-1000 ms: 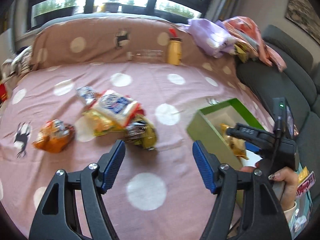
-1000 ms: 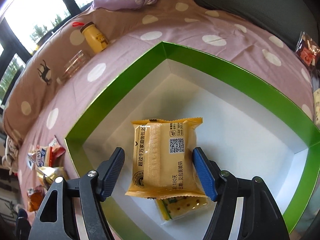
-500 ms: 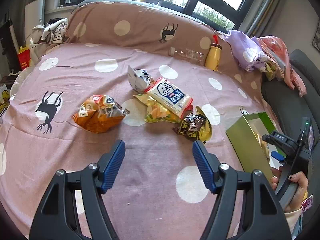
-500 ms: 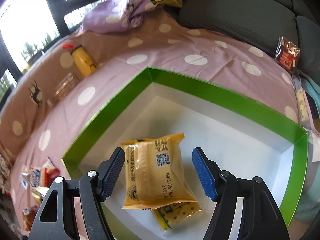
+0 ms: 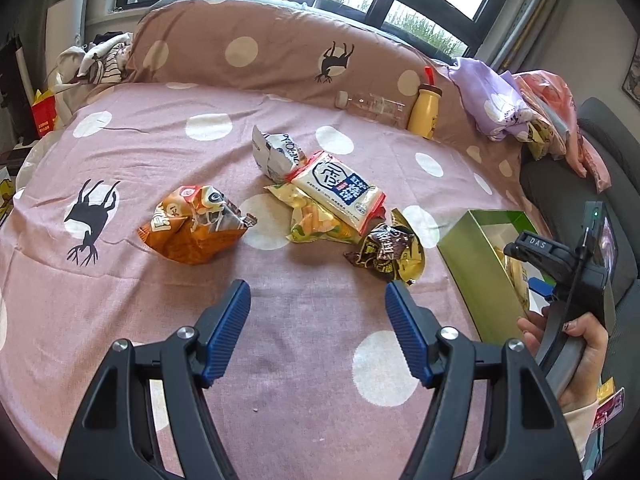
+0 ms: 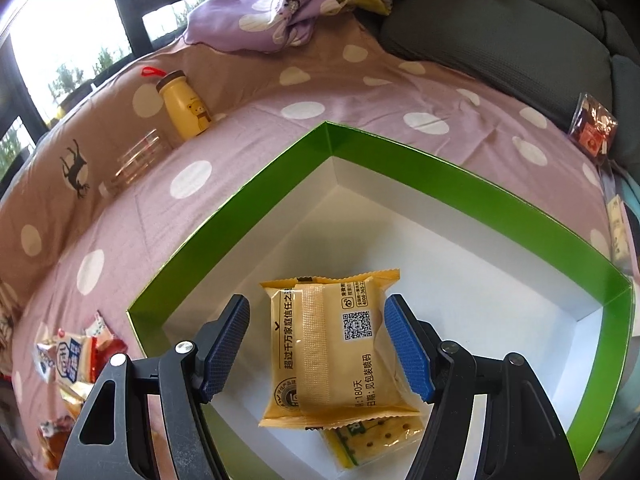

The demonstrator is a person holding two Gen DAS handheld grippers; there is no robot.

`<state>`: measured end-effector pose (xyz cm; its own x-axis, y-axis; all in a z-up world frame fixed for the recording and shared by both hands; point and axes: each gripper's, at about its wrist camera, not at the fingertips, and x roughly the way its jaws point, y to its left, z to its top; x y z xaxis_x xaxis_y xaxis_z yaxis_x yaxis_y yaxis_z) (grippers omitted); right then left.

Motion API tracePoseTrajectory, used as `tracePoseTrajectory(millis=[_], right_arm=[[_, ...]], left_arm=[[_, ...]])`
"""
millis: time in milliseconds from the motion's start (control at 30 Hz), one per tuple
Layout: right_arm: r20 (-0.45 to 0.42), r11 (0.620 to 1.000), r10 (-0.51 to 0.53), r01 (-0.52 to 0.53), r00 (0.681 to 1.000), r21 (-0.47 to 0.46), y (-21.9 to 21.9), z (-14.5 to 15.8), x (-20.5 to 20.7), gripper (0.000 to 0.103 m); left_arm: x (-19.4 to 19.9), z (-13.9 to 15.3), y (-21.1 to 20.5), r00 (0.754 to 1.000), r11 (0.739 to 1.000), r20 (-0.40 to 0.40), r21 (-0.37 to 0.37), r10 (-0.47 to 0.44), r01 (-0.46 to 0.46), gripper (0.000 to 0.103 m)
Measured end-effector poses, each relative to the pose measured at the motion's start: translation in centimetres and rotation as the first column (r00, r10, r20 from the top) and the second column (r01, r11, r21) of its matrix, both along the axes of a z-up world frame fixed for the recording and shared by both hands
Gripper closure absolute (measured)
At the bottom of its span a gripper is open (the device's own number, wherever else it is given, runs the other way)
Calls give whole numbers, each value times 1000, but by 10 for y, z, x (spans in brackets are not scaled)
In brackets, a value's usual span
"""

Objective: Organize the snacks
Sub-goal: 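Open the right gripper and withdraw from the box, then grasp the orange panda-print chip bag with the right gripper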

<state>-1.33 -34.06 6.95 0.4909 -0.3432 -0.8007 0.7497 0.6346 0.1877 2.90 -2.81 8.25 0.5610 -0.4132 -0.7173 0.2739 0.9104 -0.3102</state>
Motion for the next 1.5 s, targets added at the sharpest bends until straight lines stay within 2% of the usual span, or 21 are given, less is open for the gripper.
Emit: tracePoseTrajectory(millis=[200, 367, 433, 567, 633, 733, 867, 967, 1033, 1133, 1233, 1367, 1433, 1500], right_arm=[[4, 998, 53, -53, 999, -19, 12, 4, 8, 32], [36, 993, 95, -92, 995, -73, 26, 24, 2, 32], [67, 986, 151, -144, 986, -89, 36, 36, -2, 32], [113, 955, 296, -292, 948, -51, 60, 48, 4, 30], [127, 927, 375, -375, 918, -24, 76, 50, 9, 26], [159, 871, 479, -490, 863, 39, 101, 53, 22, 26], [193, 756, 614, -640, 766, 138, 138, 51, 45, 26], [181, 688, 688, -711, 703, 147, 171, 51, 56, 23], [153, 656, 728, -744, 668, 126, 190, 50, 64, 20], [130, 622, 759, -770, 638, 144, 205, 40, 73, 20], [158, 587, 770, -783, 619, 207, 210, 27, 81, 20], [157, 536, 800, -807, 579, 246, 222, 20, 103, 20], [180, 492, 819, -828, 545, 269, 229, 21, 115, 20], [199, 430, 843, -849, 499, 307, 241, 18, 128, 20]], left_arm=[[5, -6, 4, 999, 1000, -19, 17, 26, -26, 33], [7, -6, 11, 999, 999, -19, 15, 45, -45, 31], [9, -6, 14, 998, 998, -18, 23, 58, -57, 28], [13, -9, 21, 996, 996, -25, 34, 88, -87, 21], [16, -11, 26, 994, 993, -29, 39, 109, -108, 21], [21, -13, 35, 991, 990, -33, 42, 133, -131, 19], [29, -17, 48, 985, 985, -45, 40, 167, -165, 18], [35, -21, 61, 977, 979, -59, 29, 204, -202, 17], [39, -26, 69, 971, 974, -76, 36, 228, -226, 16], [43, -33, 71, 967, 972, -102, 52, 232, -228, 16], [52, -44, 76, 963, 973, -137, 55, 232, -226, 16], [61, -52, 84, 954, 968, -169, 15, 248, -249, 16], [64, -53, 85, 952, 968, -177, -3, 248, -252, 16], [65, -52, 83, 954, 969, -177, -3, 242, -247, 16]])
